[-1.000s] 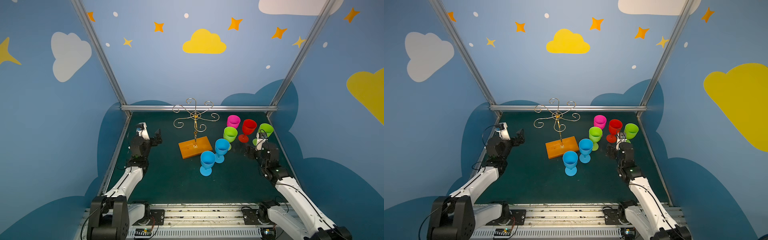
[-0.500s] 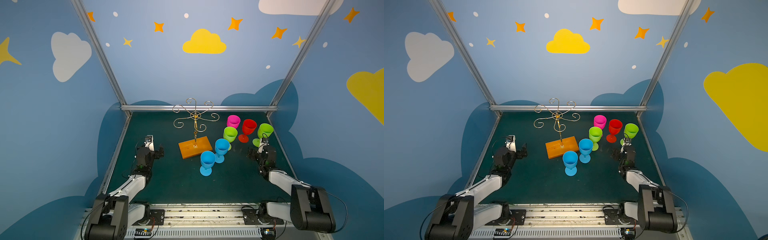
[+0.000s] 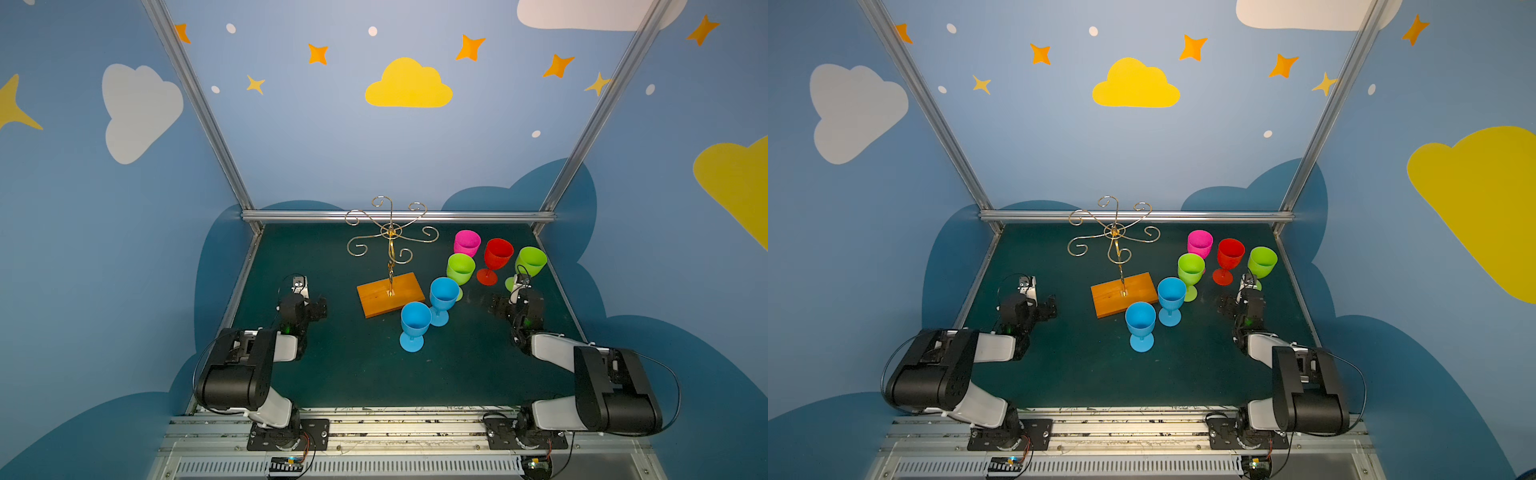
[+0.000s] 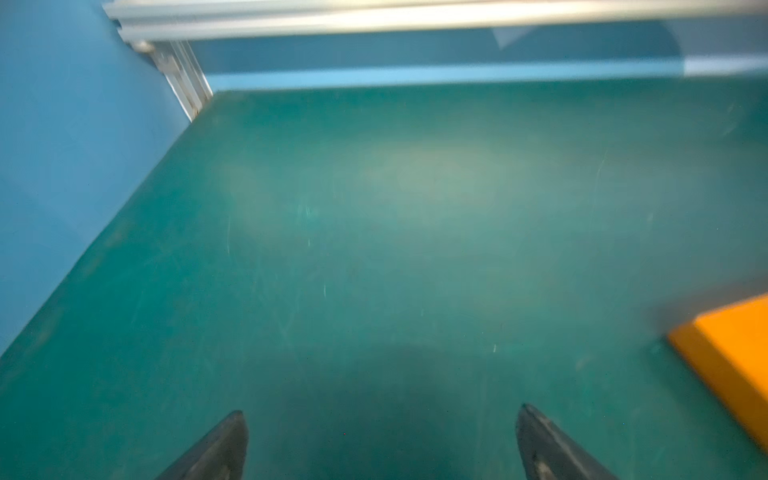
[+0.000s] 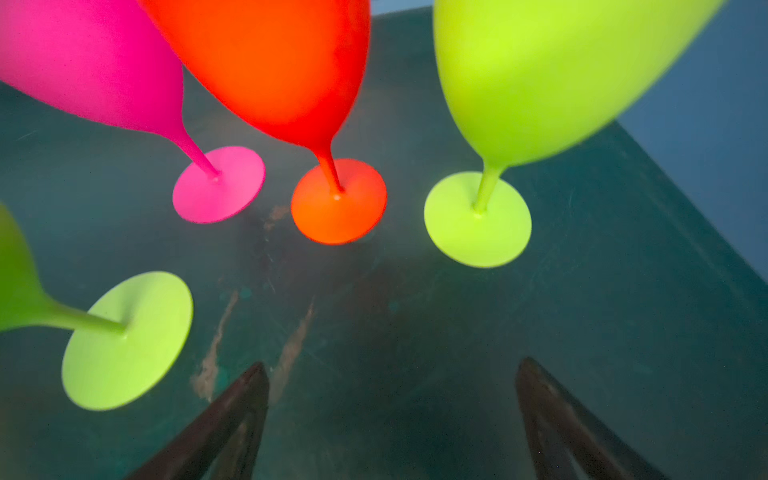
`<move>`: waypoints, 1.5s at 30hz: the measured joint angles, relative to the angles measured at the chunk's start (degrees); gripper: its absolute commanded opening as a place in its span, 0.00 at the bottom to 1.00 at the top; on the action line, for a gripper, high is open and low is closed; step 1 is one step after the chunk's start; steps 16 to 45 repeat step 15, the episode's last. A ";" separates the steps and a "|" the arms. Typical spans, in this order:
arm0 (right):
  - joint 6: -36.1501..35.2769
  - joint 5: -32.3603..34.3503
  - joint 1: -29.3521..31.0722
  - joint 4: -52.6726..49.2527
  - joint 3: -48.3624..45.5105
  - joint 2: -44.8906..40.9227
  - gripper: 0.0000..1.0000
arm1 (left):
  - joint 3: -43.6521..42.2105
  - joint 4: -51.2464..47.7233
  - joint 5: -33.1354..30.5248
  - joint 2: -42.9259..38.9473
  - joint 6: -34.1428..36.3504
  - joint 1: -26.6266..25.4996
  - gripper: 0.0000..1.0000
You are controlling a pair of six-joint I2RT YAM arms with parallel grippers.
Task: Take the wine glass off the wine glass rack
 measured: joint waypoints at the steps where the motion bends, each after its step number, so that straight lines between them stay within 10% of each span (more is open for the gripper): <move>1: -0.11 0.81 0.83 0.00 0.50 0.22 0.91 | 0.28 0.17 0.24 -0.11 -0.11 0.07 0.99; 45: -0.83 2.89 0.83 -1.25 1.64 0.92 0.92 | 0.44 0.15 0.98 -0.24 -0.39 0.26 0.99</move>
